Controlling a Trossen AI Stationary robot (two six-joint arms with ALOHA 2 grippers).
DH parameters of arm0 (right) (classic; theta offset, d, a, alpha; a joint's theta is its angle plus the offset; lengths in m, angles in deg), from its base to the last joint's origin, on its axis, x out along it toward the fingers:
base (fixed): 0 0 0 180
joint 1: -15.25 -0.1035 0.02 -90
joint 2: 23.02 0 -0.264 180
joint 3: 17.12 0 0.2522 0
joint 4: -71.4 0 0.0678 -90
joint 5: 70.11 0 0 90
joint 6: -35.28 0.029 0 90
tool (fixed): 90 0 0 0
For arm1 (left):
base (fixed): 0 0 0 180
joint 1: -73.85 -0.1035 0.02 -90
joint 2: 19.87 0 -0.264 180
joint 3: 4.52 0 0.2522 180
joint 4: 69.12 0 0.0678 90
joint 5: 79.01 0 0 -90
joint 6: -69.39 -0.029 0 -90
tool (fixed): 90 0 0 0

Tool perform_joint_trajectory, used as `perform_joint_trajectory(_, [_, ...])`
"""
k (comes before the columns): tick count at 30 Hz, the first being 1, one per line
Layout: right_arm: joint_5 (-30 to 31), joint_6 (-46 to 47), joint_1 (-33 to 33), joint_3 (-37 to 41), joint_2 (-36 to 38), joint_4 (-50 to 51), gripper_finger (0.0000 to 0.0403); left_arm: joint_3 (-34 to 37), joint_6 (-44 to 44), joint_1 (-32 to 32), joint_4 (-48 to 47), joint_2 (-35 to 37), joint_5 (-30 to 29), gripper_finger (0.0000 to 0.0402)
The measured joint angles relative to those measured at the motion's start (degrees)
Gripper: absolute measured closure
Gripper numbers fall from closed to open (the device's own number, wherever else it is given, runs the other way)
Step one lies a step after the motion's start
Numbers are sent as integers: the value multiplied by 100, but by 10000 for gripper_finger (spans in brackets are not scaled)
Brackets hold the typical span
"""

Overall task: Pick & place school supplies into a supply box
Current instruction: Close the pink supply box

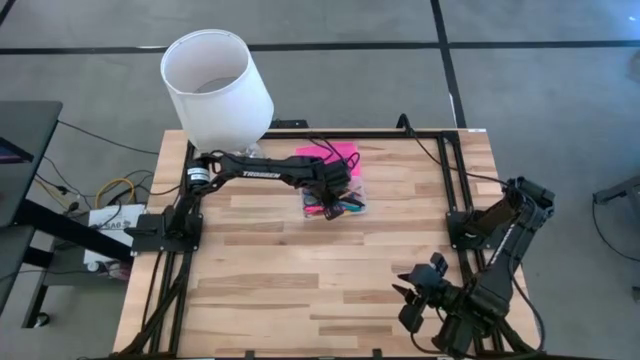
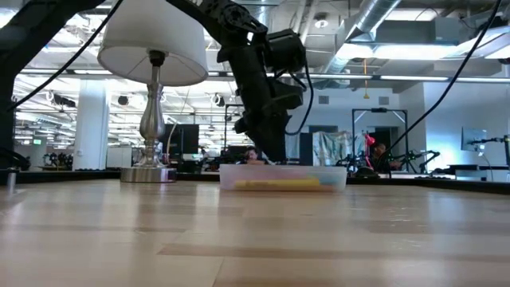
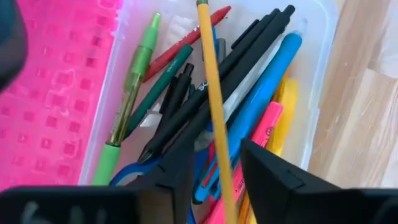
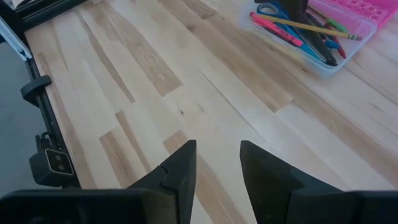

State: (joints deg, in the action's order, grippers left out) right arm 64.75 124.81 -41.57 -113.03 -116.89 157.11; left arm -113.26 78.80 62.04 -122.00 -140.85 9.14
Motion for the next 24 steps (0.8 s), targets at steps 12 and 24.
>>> perform_joint_trajectory(12, [-35, -80, -6, -187, 0, 236, 285, -1152, 81, 130, -1258, 0, 328, 226])
perform_joint_trajectory(24, [814, -1560, 215, -986, 110, 1570, 285, -3714, -1226, 952, -2583, 2, 45, 226])
